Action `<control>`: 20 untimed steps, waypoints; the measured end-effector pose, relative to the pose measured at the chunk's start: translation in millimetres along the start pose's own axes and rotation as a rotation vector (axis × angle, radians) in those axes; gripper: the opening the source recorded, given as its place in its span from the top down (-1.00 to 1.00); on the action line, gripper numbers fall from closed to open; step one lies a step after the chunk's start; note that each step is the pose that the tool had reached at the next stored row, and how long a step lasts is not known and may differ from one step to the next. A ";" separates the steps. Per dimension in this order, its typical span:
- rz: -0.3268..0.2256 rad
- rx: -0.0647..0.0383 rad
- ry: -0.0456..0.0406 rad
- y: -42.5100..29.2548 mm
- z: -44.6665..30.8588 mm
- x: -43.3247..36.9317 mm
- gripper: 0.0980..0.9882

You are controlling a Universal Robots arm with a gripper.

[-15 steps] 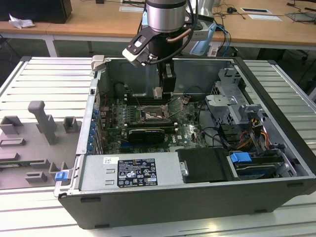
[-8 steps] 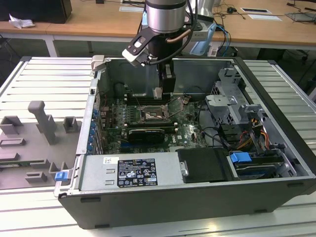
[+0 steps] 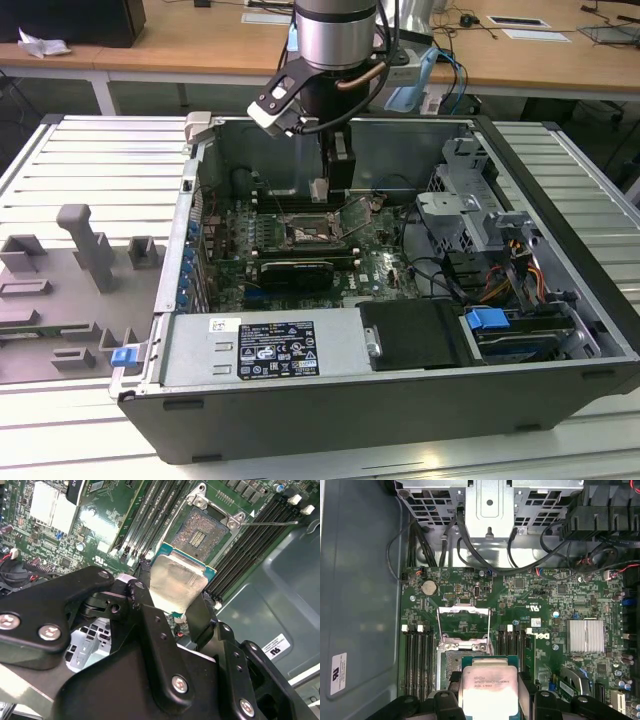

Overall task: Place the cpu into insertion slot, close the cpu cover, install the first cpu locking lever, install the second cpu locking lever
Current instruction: 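Place the cpu into insertion slot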

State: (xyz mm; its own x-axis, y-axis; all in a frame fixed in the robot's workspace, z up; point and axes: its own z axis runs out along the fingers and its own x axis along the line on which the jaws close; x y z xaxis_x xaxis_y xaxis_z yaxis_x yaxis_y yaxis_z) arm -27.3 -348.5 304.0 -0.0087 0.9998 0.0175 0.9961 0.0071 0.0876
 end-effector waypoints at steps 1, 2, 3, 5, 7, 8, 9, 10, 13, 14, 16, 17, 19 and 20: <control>0.000 0.000 0.0000 0.0 0.2 0.0 0.03; 0.001 0.000 0.0000 0.0 0.5 0.0 0.03; 0.001 0.000 -0.0001 -0.1 0.8 0.0 0.03; 0.002 0.000 -0.0001 -0.1 1.2 0.0 0.03; 0.002 0.000 -0.0002 -0.1 1.6 0.0 0.03; 0.002 0.000 -0.0001 -0.2 1.8 0.0 0.03; 0.003 0.000 -0.0002 -0.2 2.0 0.0 0.03; 0.003 0.000 -0.0002 -0.2 2.3 0.0 0.03; 0.004 0.000 -0.0003 -0.4 3.3 1.7 0.03; 0.005 0.000 -0.0003 -0.5 4.3 3.0 0.03; 0.005 0.000 -0.0003 -0.7 5.8 3.9 0.03; 0.005 0.000 -0.0004 -0.8 6.2 4.0 0.03; 0.006 0.000 -0.0004 -1.0 7.2 4.1 0.03; 0.006 0.000 -0.0004 -1.0 7.6 4.1 0.03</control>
State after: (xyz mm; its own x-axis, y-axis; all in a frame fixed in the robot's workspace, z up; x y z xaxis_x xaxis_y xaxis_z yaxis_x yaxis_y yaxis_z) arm -27.7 -344.2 296.4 -0.0029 0.9998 0.0175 0.9962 0.0013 0.0876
